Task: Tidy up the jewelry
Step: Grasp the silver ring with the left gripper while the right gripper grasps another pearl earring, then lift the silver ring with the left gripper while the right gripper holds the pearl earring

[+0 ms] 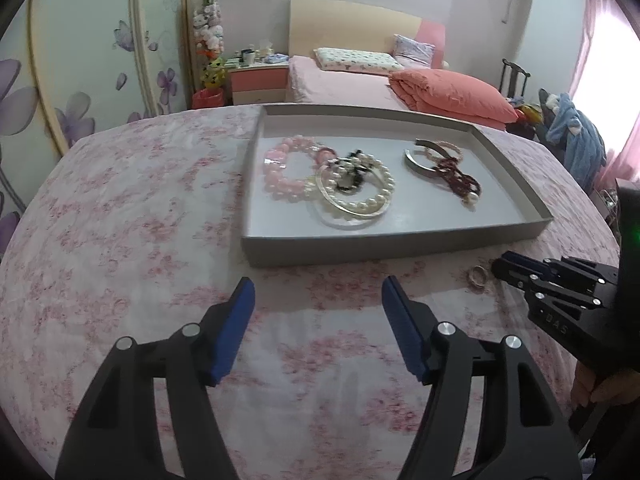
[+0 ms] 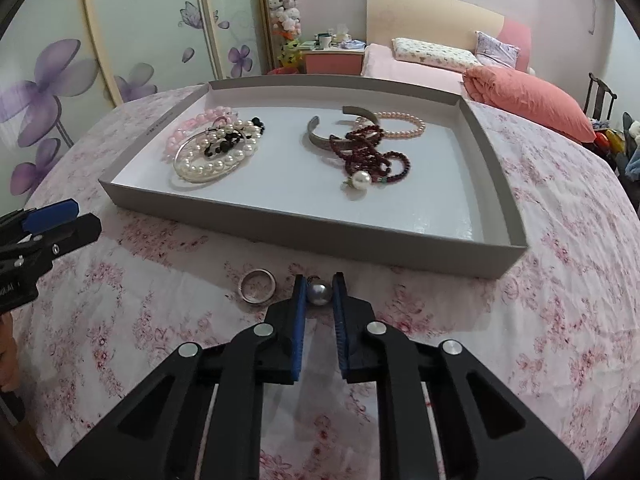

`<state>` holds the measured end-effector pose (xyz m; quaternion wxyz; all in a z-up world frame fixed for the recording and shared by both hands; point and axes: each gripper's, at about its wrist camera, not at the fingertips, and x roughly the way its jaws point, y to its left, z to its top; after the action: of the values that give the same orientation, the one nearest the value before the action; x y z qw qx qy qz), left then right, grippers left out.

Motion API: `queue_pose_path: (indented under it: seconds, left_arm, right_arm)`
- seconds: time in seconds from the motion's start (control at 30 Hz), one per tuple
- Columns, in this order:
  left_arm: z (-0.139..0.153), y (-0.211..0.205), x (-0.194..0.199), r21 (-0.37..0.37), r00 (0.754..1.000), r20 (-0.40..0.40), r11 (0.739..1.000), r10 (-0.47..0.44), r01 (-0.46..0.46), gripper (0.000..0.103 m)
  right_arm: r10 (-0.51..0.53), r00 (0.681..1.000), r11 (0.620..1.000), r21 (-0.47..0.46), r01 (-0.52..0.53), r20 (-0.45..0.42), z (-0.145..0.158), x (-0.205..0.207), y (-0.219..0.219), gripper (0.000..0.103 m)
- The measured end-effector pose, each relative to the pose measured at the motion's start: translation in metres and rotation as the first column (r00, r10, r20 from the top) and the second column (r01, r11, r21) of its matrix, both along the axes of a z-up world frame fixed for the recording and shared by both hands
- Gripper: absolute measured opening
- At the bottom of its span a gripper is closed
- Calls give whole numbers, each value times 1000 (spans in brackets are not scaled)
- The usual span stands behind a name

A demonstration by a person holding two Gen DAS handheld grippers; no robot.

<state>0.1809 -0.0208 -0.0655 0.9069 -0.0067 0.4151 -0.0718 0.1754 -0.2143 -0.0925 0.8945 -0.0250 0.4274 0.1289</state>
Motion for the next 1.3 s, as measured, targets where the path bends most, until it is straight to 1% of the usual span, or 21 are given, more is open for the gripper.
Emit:
queue_pose_path:
  seconds: [0.1,0.2,0.27,0.37,0.47,0.53,0.57,0.6,0.63,0.67,0.7,0.73,0.77,0.83,0.93,1.03,1.17,1.2,1.23,1.3]
  left_arm:
    - [-2,-19,-1,6,999,-6,999,-46,46,65]
    - [-6,-45,0,11,994,-18,994,-109,109,65]
    - [-10,-68,0,28,986,-33,986,-161,162,65]
    - [-17,-98,4,55,976,-48,975,-213,215,65]
    - [-24,-121,10,80,971,-56,969,-231,235,65]
    - [-28,-130,16,90,972,-63,969,-226,231,65]
    - [-30,-134,19,98,974,-66,970,-217,223,62]
    - [-33,-137,23,104,975,-71,971,-209,215,56]
    - [-34,-138,24,99,976,-67,972,-206,212,55]
    - [-34,-139,25,98,978,-58,974,-198,203,46]
    - [-33,-140,26,98,979,-51,975,-197,201,33]
    - [-33,-141,27,104,979,-47,974,-196,200,26]
    - [-33,-140,27,107,980,-48,975,-193,197,22]
    - [-32,-129,25,100,983,-53,978,-176,181,22]
    - [-32,-101,21,114,988,-50,982,-144,149,22]
    - [-32,-66,16,116,993,-49,987,-108,113,22]
    - [-32,-34,12,95,997,-40,993,-71,75,24]
    - [-32,-29,11,88,997,-36,994,-66,69,28]
    - [-32,-25,10,71,998,-38,996,-58,60,29]
    - [-32,-24,11,69,998,-39,996,-54,57,31]
  right_arm:
    - [-67,998,998,-14,67,0,1,0,-15,14]
    - [-187,982,982,-23,187,-6,0,2,-41,14]
    - [-230,973,973,-3,230,-7,-1,2,-56,14]
    - [-244,970,969,27,244,-12,-2,0,-63,14]
    - [-244,970,969,37,244,-14,-3,0,-65,14]
    - [-243,970,968,53,244,-18,-3,1,-68,14]
    - [-243,970,968,61,244,-20,-4,-1,-70,14]
    - [-243,970,967,69,244,-22,-4,-1,-71,14]
    - [-243,970,967,72,244,-23,-3,0,-70,14]
    - [-243,970,967,72,244,-23,-3,0,-70,14]
    - [-243,970,967,70,244,-23,-3,0,-69,14]
    - [-243,970,967,68,244,-22,-3,0,-70,14]
    - [-243,970,968,67,244,-22,-3,0,-70,14]
    - [-243,970,968,61,243,-21,-3,0,-70,14]
    - [-234,972,971,47,235,-17,-2,-1,-64,14]
    - [-175,984,982,65,177,-28,-2,-3,-45,14]
    - [-106,994,993,56,107,-28,-1,-3,-17,14]
    - [-98,995,994,52,99,-26,-1,-3,-13,14]
    - [-91,996,995,37,91,-18,-1,-4,-8,14]
    - [-90,996,996,12,90,-6,-2,-5,-4,14]
